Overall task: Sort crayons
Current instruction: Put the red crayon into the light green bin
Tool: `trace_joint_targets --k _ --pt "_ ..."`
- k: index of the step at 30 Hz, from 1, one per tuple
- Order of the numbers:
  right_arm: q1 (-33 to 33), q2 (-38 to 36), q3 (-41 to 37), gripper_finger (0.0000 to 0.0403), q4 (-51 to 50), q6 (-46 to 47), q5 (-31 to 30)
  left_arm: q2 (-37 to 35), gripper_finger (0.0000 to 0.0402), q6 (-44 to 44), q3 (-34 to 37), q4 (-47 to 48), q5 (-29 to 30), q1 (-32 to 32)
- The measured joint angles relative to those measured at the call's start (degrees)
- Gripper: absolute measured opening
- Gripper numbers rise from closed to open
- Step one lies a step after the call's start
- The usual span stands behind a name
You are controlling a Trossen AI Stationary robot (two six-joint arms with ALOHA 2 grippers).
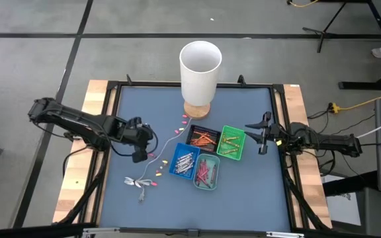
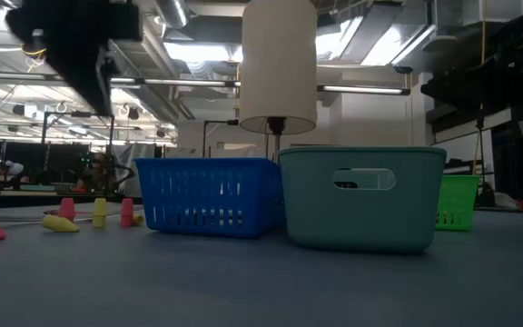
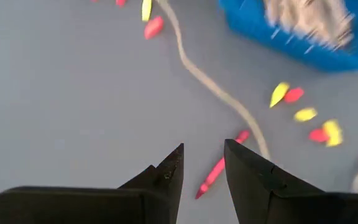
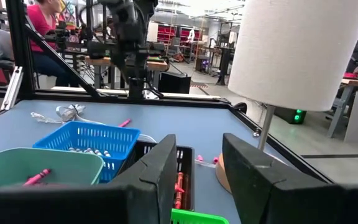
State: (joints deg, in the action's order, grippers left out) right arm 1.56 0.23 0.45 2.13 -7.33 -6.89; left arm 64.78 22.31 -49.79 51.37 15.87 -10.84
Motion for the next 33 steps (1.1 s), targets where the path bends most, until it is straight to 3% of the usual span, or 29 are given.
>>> trace_joint_targets --k 10,15,18,33 --pt "0.00 0.00 0.00 0.0128 -0.04 -0.01 -0.02 0.88 0.0099 -0.42 11.83 -9.17 -0.37 0.09" --pt "-0.02 0.00 0.00 0.0128 -0.07 -0.01 -0.03 0.88 0.0099 -0.44 16.54 -13.03 -4.80 0.09" --pt "-0.02 0.00 0.00 0.0128 -0.07 -0.02 -0.05 0.88 0.0099 -0.46 19.06 -16.22 -7.15 0.07" --pt "-0.02 0.00 0.00 0.0128 -0.09 -0.02 -0.07 0.88 0.0099 -1.87 28.05 -29.18 -7.93 0.09"
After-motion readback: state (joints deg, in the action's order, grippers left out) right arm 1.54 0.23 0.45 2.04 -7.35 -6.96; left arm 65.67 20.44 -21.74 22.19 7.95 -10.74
